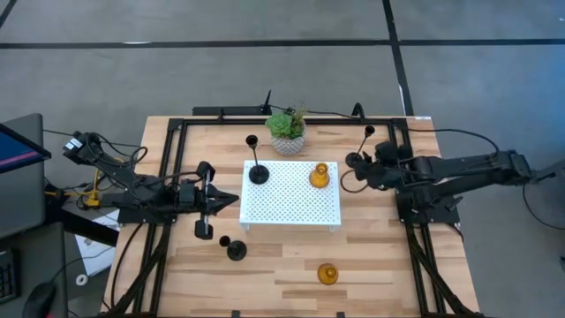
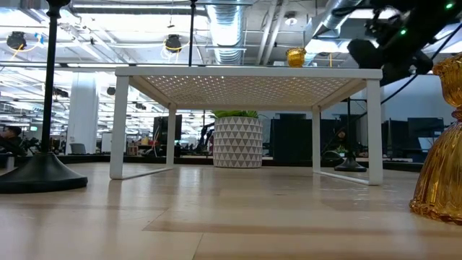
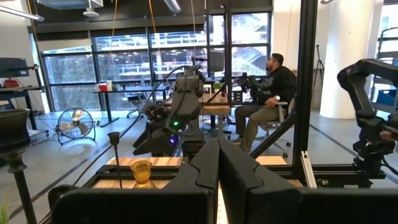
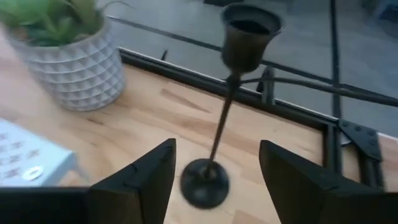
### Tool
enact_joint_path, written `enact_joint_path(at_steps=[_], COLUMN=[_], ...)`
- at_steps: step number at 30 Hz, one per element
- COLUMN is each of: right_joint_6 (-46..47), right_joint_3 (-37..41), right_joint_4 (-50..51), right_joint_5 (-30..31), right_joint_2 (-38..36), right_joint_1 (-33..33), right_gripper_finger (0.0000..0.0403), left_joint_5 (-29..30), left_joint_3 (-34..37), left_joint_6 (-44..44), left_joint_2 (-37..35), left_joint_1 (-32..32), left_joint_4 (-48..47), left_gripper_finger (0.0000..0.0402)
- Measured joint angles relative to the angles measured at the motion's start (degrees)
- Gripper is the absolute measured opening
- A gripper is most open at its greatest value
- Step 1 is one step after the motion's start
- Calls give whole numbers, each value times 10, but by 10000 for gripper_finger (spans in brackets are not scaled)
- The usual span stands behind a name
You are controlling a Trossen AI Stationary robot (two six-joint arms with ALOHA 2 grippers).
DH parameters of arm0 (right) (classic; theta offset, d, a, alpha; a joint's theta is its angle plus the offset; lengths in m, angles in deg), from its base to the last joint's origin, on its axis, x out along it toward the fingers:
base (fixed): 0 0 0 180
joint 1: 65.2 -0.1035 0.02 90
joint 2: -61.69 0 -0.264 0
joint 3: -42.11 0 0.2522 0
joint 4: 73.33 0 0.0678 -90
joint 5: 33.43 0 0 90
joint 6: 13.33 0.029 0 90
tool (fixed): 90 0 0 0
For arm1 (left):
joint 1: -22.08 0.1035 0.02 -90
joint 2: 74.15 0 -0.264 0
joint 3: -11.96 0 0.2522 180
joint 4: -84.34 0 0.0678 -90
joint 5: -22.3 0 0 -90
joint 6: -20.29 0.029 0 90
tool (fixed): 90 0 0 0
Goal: Pick & Place candle stick holders
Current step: Put the top black candle holder on the shelf
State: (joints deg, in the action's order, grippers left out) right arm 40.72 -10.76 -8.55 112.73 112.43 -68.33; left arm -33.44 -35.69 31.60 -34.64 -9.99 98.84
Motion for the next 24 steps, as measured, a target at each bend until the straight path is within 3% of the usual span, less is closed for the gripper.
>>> enact_joint_path(at_steps=[7,14,24], right_joint_6=[-9,-106,-163], right_joint_3=[0,0,0], right_joint_4=[-15,-98,-159], right_joint_5=[-37,-69,-93], right_joint_2=[36,81,118], right_joint_1=[71,131,221], right_gripper_finger=[200,190,193], left_joint_5=[0,0,0], left_joint_3=[0,0,0], left_joint_6=[0,0,0], left_joint_2=[0,0,0], left_joint_1=[0,0,0], left_joint_4=[0,0,0], left_gripper_finger=[7,7,7])
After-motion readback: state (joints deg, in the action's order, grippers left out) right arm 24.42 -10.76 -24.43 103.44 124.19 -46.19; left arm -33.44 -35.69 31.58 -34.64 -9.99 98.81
